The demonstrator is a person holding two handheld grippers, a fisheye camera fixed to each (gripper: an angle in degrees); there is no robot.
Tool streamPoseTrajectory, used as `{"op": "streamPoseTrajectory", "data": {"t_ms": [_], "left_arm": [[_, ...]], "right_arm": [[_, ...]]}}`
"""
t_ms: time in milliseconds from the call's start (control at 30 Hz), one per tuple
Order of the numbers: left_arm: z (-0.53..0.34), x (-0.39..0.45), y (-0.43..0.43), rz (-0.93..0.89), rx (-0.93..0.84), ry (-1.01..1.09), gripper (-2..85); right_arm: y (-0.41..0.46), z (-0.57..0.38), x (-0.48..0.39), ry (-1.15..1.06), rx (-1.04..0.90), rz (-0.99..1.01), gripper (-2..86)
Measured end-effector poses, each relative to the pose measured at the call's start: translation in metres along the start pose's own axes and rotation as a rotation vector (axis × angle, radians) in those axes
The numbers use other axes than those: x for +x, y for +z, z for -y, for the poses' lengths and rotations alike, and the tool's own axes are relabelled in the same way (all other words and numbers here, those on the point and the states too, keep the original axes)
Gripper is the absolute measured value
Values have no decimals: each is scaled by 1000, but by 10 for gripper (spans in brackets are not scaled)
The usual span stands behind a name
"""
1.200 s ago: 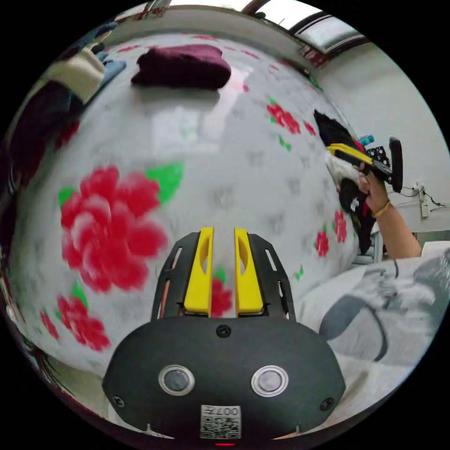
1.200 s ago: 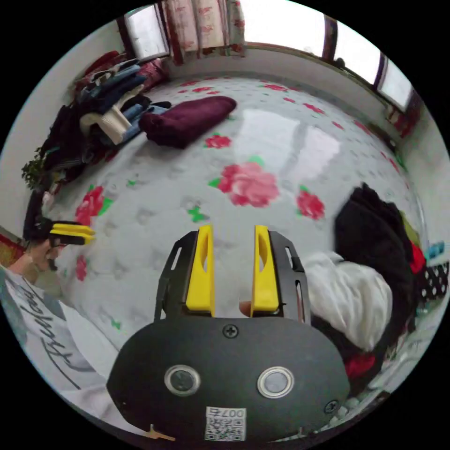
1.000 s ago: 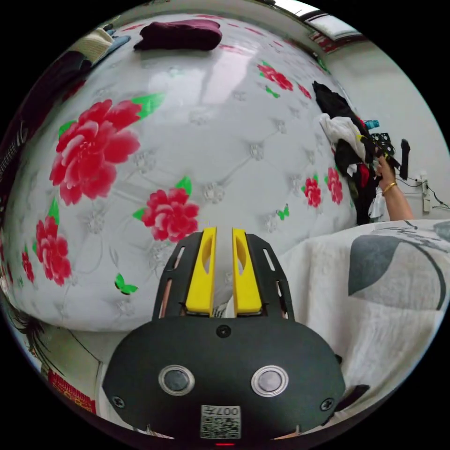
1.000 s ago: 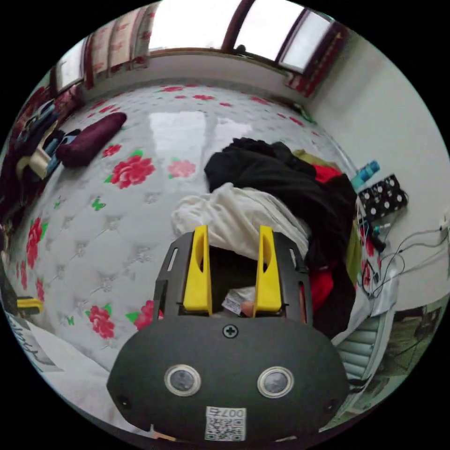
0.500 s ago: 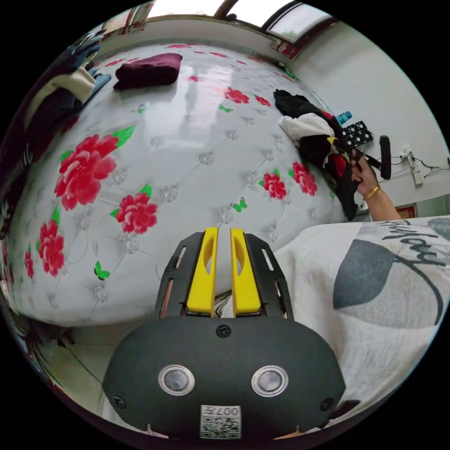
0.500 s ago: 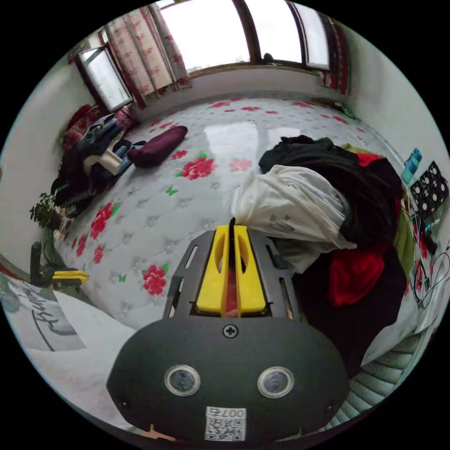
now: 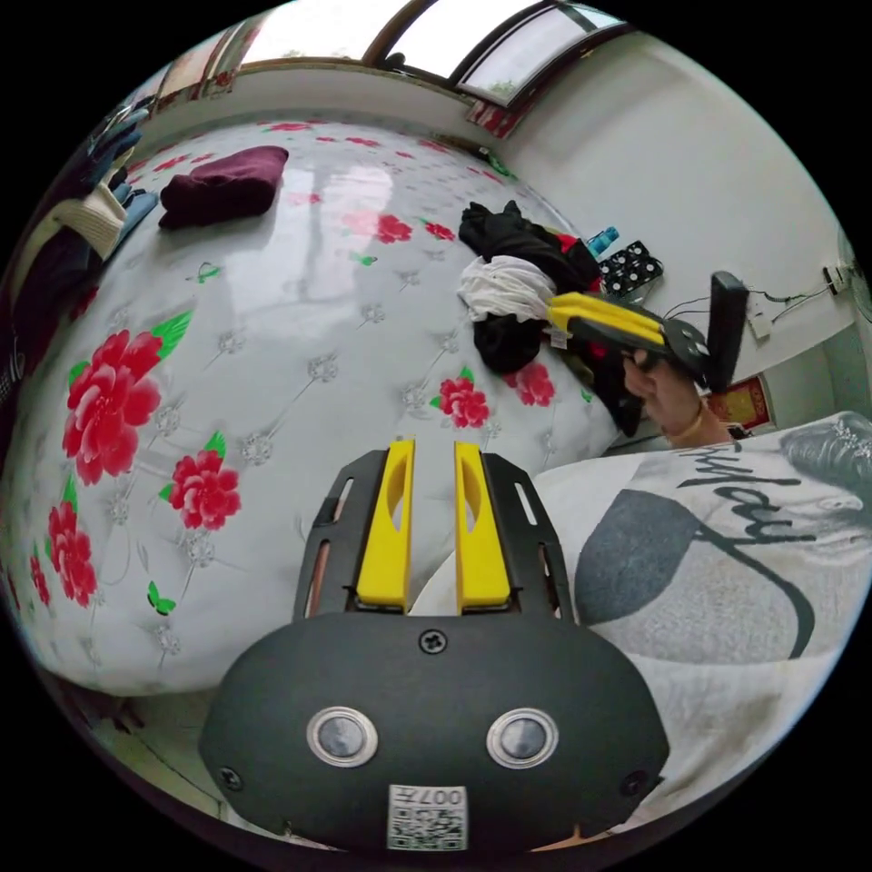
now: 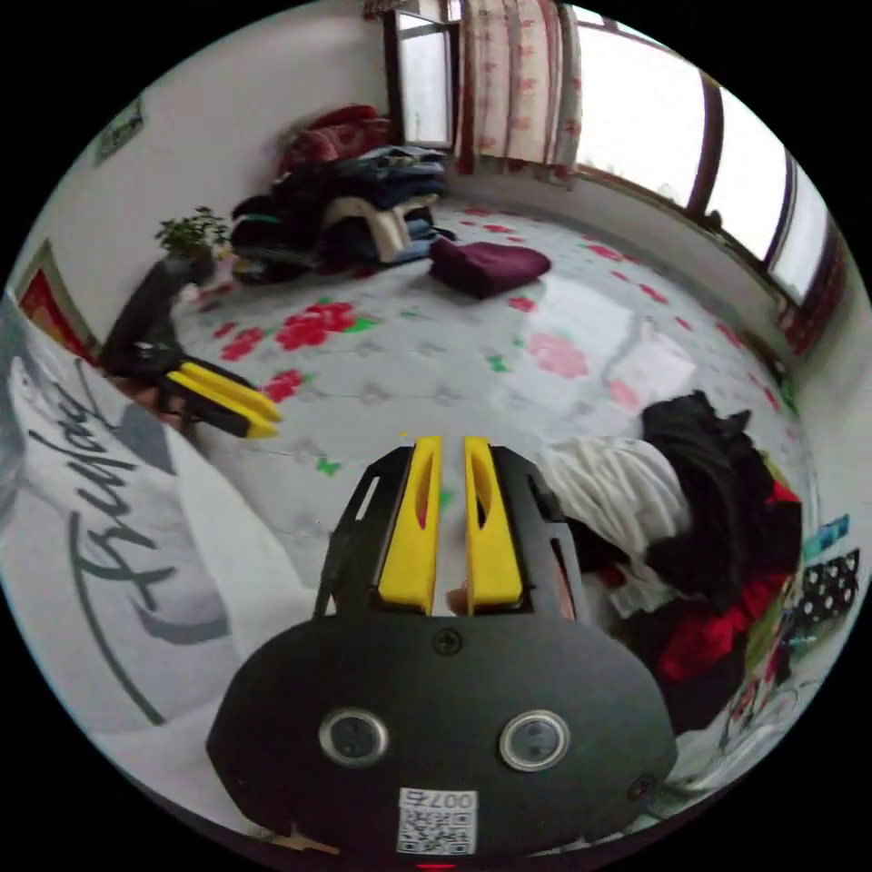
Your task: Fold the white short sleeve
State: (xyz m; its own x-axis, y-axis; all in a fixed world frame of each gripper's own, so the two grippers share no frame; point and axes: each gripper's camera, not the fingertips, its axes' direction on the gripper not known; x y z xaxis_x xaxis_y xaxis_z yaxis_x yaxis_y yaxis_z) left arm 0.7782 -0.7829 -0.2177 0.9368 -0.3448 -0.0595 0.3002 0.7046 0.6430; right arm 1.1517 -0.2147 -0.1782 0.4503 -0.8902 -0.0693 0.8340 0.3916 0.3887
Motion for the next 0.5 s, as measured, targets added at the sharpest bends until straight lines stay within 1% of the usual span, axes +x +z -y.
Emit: {"op": "streamPoseTrajectory", "data": {"t_ms": [33,133,267,333,367,400,433,467,500], "left_arm": [[-3,-3,-2,10,-8,-8,73],[-21,-22,-12,20,-34,-78,74],[-34,-42,-37,15,-18,-151,75],[-34,-44,-49,19,-3,-151,76],[-34,-44,-59,26,9,-145,76],[-35,-43,-69,35,25,-136,76],[-36,-43,-73,39,33,-132,77],[-40,-42,-81,42,45,-128,77],[-44,-43,-88,40,51,-127,77]], "right_arm": [[5,-3,32,81,-39,-60,56],[25,-13,106,261,-172,-61,75],[51,-18,144,330,-280,-91,63],[65,-18,155,370,-377,-54,34],[60,-18,157,390,-364,-50,27],[39,-16,158,400,-277,-21,17],[8,-14,157,393,-143,42,10],[-9,-12,156,390,-74,79,8],[-46,-9,153,378,65,161,4]]}}
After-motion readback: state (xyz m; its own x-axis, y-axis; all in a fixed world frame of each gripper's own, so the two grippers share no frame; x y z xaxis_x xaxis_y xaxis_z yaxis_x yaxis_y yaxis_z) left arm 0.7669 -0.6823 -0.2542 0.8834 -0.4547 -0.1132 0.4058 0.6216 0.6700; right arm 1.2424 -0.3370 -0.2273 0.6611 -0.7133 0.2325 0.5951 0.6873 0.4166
